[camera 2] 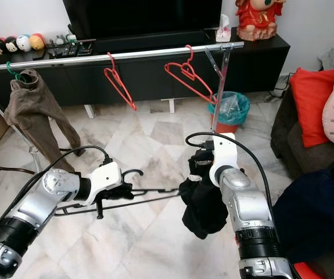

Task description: Hang hanger

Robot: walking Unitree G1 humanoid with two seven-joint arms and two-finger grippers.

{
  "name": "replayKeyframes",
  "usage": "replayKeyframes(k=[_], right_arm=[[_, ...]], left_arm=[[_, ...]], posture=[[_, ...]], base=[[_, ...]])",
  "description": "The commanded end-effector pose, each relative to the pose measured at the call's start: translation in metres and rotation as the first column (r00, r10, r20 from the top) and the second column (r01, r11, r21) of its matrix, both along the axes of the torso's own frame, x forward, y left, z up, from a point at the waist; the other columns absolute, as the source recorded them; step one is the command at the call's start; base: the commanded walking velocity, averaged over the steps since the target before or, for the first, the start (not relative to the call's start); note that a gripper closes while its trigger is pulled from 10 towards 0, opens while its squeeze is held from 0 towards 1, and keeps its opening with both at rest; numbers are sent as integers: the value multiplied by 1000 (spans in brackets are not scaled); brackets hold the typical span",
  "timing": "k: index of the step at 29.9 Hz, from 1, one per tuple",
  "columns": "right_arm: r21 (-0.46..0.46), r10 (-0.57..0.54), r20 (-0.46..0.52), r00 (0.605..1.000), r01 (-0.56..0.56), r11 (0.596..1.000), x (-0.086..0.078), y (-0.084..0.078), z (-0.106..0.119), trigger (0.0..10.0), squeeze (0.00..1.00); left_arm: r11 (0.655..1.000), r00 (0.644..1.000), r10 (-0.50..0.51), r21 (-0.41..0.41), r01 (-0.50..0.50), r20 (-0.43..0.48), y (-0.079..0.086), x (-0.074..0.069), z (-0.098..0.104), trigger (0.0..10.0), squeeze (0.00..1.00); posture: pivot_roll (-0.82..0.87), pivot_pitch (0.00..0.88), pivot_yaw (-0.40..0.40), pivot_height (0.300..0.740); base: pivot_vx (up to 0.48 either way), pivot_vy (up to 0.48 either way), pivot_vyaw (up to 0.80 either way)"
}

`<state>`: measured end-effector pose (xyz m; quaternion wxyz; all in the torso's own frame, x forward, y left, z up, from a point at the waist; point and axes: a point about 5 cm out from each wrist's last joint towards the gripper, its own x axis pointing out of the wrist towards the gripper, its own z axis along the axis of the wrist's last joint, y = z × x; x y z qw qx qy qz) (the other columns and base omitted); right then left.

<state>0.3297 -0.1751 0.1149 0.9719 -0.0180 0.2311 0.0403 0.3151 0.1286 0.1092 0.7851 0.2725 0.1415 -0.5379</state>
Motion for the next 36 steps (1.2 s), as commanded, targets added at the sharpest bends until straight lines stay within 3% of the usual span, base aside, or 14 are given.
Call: replayKeyframes(k=[1, 11, 17, 25, 30, 32, 36], right_arm=[[2, 13, 29, 1000, -13, 1000, 2, 3, 4, 10000, 0], [20, 66, 37, 997, -67, 998, 2, 16, 10, 10000, 0], [37, 91, 35, 995, -92, 995, 0, 24, 11, 10000, 0], [39, 80, 27, 996, -81, 996, -1, 25, 8, 10000, 0], [46, 88, 31, 996, -90, 995, -2, 29, 11, 10000, 0], [49, 87, 31, 996, -88, 995, -2, 30, 11, 10000, 0], [52, 87, 32, 996, -88, 995, -2, 32, 11, 10000, 0]], left_arm=[[1000, 998, 13, -23, -12, 54, -1, 6, 11, 10000, 0], [994, 999, -34, -107, 38, 43, -31, 2, 3, 10000, 0], [991, 998, -56, -118, 60, 37, -38, 1, 1, 10000, 0], [989, 989, 50, -148, -29, 139, -42, 13, 9, 10000, 0], [990, 989, 49, -140, -30, 139, -45, 14, 8, 10000, 0], [996, 988, 23, -91, -9, 154, -47, 12, 4, 10000, 0], [996, 981, 76, -61, -66, 181, -45, 17, 1, 10000, 0]], posture=[[-33, 33, 86, 740], [-43, 32, 86, 740], [-42, 32, 87, 740], [-44, 30, 88, 740], [-47, 26, 88, 740], [-46, 22, 89, 740], [-47, 17, 90, 740]], base=[[0, 0, 0], [0, 0, 0], [0, 0, 0], [0, 0, 0], [0, 0, 0], [0, 0, 0], [0, 0, 0]])
